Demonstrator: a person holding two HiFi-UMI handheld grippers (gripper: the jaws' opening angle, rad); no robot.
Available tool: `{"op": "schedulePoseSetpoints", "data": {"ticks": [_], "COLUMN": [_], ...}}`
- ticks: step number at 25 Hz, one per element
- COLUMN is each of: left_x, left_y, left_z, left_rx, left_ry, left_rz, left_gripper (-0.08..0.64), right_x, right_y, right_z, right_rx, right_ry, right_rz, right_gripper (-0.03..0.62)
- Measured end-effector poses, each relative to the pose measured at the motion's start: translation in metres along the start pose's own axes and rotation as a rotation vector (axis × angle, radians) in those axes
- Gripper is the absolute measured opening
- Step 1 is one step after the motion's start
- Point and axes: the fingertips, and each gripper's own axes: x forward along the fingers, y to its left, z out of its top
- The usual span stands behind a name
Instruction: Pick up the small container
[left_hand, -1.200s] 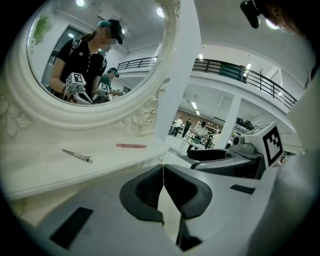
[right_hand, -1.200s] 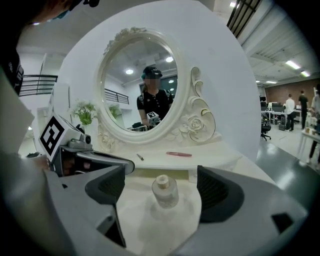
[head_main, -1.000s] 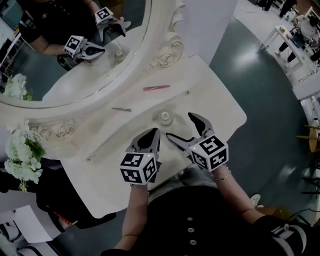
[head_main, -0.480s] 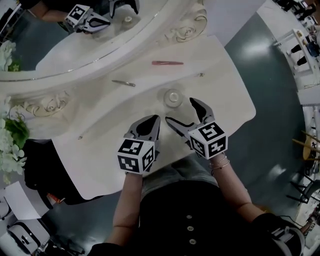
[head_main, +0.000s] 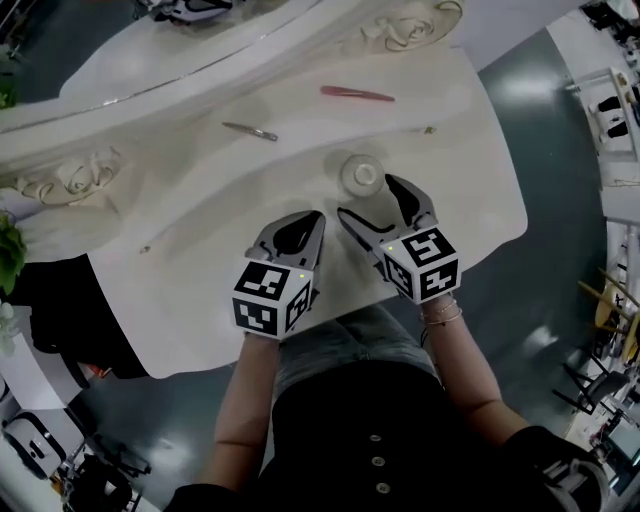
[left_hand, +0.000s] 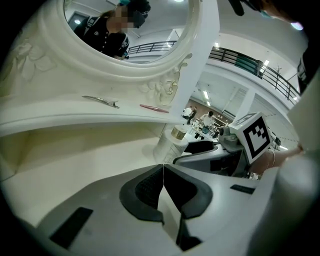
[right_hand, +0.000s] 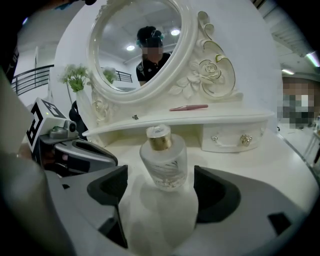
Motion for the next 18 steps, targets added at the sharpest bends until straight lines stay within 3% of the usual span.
{"op": "schedulePoseSetpoints", "data": {"ticks": [18], "left_x": [0.015], "left_y": [0.018], "left_z": [0.007], "left_rx": [-0.051], "left_ry": [-0.042], "left_rz": [0.031], "left_gripper": [0.012], "right_x": [0.040], "right_y": [-0.008], "right_z": [0.018], "right_rx": [-0.131], "right_ry": [0.030], "right_rz": [-0.007], "right_gripper": [0.414]}}
